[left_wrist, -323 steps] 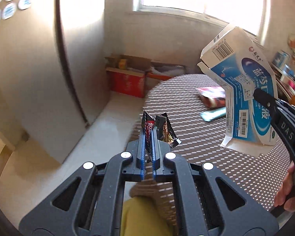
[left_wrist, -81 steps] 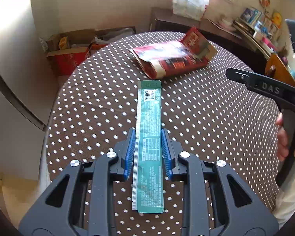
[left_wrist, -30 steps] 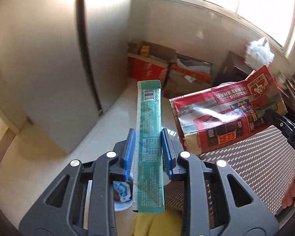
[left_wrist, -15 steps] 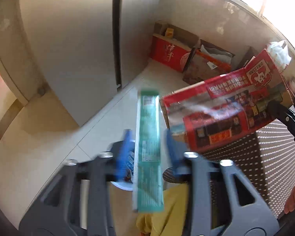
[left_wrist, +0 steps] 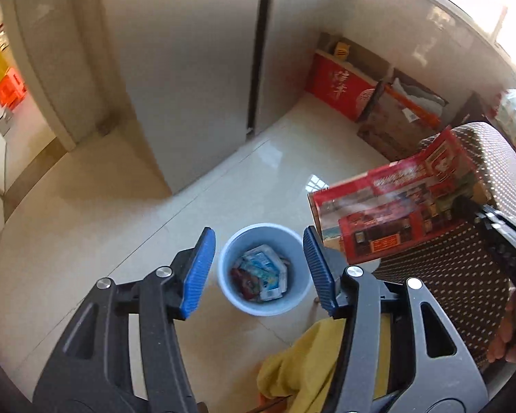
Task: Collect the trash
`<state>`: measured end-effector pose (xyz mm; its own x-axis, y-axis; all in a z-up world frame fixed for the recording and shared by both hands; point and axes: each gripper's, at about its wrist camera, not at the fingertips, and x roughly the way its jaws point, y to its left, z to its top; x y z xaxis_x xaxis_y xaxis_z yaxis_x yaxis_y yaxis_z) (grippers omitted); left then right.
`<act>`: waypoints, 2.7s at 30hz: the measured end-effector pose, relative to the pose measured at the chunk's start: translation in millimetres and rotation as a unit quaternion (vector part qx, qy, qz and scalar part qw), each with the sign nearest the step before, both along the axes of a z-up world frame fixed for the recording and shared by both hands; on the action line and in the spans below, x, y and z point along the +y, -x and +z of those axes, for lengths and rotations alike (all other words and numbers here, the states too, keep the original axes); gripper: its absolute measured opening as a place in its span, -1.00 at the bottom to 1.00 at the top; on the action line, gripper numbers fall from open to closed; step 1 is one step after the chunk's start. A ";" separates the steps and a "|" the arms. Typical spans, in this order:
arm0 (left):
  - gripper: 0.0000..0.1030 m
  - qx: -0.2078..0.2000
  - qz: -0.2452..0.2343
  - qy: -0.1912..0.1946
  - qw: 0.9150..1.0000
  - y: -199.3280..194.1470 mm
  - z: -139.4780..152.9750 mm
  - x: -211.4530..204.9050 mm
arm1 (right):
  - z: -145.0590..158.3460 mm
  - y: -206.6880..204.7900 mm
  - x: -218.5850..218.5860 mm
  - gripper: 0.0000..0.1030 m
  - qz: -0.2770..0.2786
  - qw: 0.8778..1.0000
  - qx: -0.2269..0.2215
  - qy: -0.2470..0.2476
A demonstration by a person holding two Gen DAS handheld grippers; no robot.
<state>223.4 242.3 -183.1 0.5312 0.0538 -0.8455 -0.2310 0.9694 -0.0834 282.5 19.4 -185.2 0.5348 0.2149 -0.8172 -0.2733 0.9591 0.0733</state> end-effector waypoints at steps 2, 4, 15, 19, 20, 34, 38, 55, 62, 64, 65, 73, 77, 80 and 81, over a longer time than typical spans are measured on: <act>0.03 0.004 0.011 -0.002 1.000 4.4 -2.7 9.1 | -16.2 -0.1 14.4 -0.87 0.006 1.000 0.010 0.020; 0.08 0.010 0.022 -0.006 1.000 12.1 -5.9 19.3 | -31.2 -0.3 26.6 -0.87 0.012 0.999 0.024 0.034; 0.17 0.027 0.079 -0.003 0.997 45.1 -16.7 53.2 | -73.1 6.5 67.1 0.13 0.040 0.995 0.069 0.057; 0.19 0.018 0.075 -0.002 0.997 53.8 -10.6 44.8 | -62.5 18.3 62.9 0.13 0.047 0.996 0.071 0.032; 0.20 0.015 0.073 -0.001 0.997 55.3 -8.5 40.7 | -56.2 20.8 57.9 0.13 0.047 0.996 0.073 0.023; 0.35 -0.083 0.002 -0.016 0.996 89.3 54.9 -54.0 | 47.6 96.0 -30.4 0.39 0.015 0.998 -0.036 -0.052; 0.37 -0.120 -0.026 -0.024 0.992 106.9 81.0 -90.3 | 73.1 120.3 -63.9 0.51 -0.006 0.995 -0.089 -0.052; 0.50 -0.244 -0.080 -0.027 0.966 191.6 163.8 -175.5 | 156.3 243.5 -157.3 0.69 -0.070 0.965 -0.247 -0.058; 0.54 -0.279 -0.082 -0.033 0.956 213.3 185.2 -181.1 | 178.2 267.7 -172.9 0.74 -0.074 0.955 -0.281 -0.067; 0.56 -0.286 -0.081 -0.035 0.954 218.4 189.1 -181.6 | 181.5 270.1 -174.5 0.75 -0.073 0.953 -0.286 -0.069; 0.58 -0.290 -0.080 -0.038 0.953 219.4 190.6 -183.6 | 182.8 271.7 -175.2 0.75 -0.072 0.952 -0.288 -0.070; 0.61 -0.310 -0.086 -0.043 0.946 230.0 201.1 -189.6 | 193.4 280.2 -179.5 0.77 -0.074 0.947 -0.302 -0.078; 0.61 -0.312 -0.089 -0.045 0.945 232.6 202.3 -192.0 | 194.3 281.9 -183.7 0.77 -0.074 0.946 -0.304 -0.084; 0.61 -0.313 -0.091 -0.048 0.944 235.0 202.2 -194.1 | 193.9 282.7 -185.3 0.77 -0.076 0.946 -0.303 -0.088; 0.61 -0.313 -0.091 -0.048 0.944 235.3 202.4 -194.4 | 193.2 283.0 -187.1 0.77 -0.076 0.946 -0.303 -0.090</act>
<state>-12.0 48.0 19.3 0.9333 -0.0267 -0.3581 0.0062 0.9983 -0.0584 -0.5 -167.7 8.0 0.9289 0.2034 -0.3093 -0.1764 0.9778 0.1131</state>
